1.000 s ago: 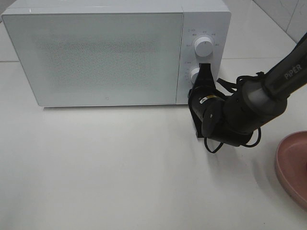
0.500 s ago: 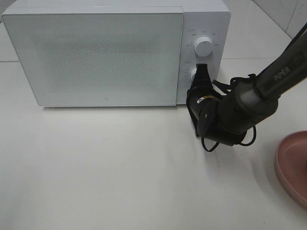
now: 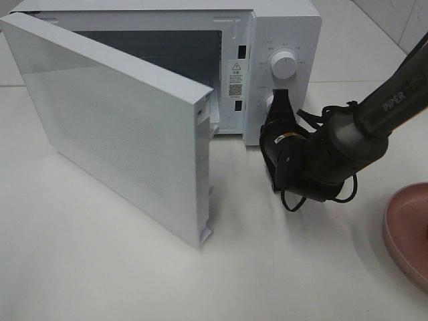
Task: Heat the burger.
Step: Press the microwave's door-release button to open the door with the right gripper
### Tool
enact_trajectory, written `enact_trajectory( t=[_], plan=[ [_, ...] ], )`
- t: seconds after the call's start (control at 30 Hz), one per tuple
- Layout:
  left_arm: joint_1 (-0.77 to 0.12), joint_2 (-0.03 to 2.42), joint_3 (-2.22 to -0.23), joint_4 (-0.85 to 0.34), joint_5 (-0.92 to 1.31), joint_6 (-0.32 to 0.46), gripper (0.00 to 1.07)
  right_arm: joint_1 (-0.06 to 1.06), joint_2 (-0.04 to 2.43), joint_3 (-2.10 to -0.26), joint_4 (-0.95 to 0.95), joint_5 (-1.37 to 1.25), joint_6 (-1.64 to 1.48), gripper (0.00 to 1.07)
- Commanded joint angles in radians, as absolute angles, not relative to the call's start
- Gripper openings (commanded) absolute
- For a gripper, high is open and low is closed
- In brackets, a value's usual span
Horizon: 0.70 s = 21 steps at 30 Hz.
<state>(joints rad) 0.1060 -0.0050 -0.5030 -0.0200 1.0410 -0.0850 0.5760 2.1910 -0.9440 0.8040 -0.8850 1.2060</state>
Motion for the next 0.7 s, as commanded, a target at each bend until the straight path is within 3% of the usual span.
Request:
enact_trajectory(
  t=[0.03, 0.7],
  plan=[
    [0.098, -0.023, -0.501, -0.022, 1.035, -0.092, 0.98, 0.523, 2.17, -1.029, 0.712, -1.114, 1.192, 0.0],
    [0.098, -0.023, -0.501, -0.022, 1.035, -0.092, 0.98, 0.532, 2.138, -0.958, 0.714, -0.957, 1.249, 0.0]
  ],
)
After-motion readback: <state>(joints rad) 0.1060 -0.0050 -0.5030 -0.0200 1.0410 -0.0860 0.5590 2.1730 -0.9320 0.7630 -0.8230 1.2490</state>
